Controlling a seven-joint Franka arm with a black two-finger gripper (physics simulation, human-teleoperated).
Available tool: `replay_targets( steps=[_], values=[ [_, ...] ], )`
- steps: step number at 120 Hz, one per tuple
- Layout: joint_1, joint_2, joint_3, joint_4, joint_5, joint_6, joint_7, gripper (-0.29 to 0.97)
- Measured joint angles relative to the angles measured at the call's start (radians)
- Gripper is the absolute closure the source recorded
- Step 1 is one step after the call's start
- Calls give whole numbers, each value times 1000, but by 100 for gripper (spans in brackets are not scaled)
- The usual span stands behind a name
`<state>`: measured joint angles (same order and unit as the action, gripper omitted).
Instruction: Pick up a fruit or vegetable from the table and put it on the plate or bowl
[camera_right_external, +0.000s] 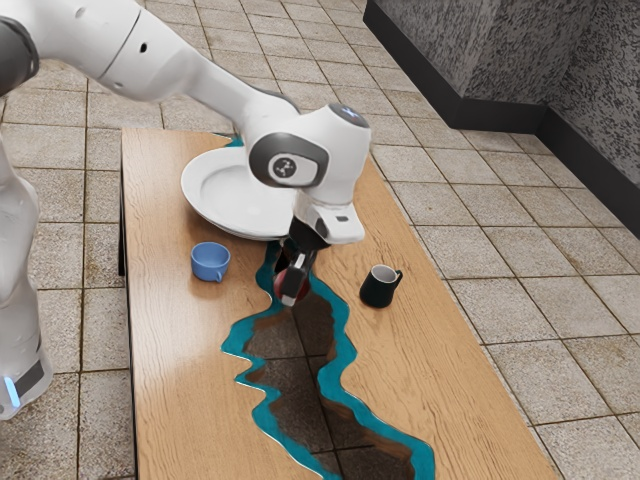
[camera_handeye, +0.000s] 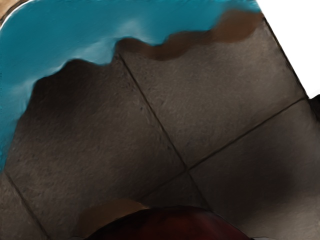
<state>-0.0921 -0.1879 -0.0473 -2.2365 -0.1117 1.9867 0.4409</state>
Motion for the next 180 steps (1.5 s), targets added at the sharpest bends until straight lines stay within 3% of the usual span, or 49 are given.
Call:
replay_targets(
  steps=[33, 53, 101, 146, 167, 180],
  values=[
    [-1, -74, 0, 125, 61, -130, -62, 32],
    [4, -121, 77, 174, 106, -209, -99, 31],
    [272, -120, 88, 223, 144, -309, -162, 31],
    [331, 6, 89, 311, 175, -270, -193, 35],
    [350, 14, 89, 316, 174, -267, -202, 28],
    [351, 15, 89, 317, 173, -268, -206, 14]
  ],
)
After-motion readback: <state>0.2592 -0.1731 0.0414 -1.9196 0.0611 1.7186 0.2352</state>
